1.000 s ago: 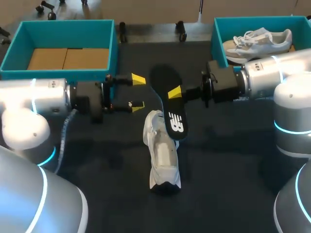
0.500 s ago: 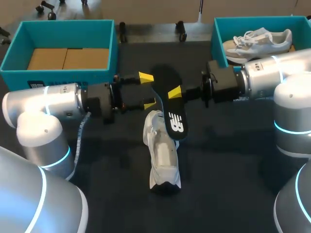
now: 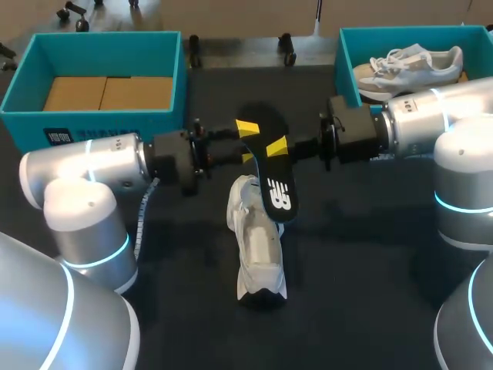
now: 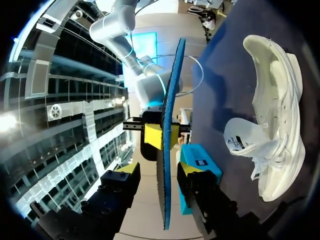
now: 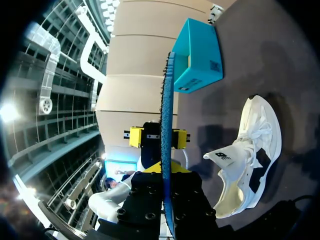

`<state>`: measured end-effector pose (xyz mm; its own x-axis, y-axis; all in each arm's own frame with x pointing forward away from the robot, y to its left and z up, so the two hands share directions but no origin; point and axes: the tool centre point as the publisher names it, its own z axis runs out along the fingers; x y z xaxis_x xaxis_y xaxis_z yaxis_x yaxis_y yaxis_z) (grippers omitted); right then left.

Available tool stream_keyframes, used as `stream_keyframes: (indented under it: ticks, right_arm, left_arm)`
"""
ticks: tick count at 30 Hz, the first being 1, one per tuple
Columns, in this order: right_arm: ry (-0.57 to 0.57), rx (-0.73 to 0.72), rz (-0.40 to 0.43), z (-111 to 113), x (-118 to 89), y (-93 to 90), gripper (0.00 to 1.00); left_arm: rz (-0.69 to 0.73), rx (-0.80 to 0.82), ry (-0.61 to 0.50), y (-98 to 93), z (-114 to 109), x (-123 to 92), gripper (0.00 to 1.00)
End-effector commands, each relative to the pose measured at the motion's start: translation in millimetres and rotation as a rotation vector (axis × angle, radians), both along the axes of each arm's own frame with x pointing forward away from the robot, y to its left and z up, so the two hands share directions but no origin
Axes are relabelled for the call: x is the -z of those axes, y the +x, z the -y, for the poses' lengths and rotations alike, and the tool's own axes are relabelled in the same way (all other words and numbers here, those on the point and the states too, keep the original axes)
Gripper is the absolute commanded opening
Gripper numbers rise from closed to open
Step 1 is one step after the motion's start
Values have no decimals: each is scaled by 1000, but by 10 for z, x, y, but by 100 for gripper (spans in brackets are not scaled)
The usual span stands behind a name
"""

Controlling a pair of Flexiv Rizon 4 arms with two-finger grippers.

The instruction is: Take the shoe out of the shoebox, open the shoe tongue, remove and reinsert the insole, then place the shoe into the shoebox

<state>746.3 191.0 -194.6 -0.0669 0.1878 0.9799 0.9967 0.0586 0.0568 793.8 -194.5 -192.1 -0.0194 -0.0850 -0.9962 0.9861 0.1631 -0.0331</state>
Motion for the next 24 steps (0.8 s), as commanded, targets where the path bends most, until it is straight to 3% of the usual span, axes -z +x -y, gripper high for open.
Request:
stream_keyframes:
  ticks: [1, 24]
  right_arm:
    - [-1, 2, 0, -11, 0, -6, 0]
    - [-1, 2, 0, -11, 0, -6, 0]
  left_arm:
    - [7, -25, -15, -30, 70, -5, 44]
    - [6, -68, -13, 0, 116, -12, 27]
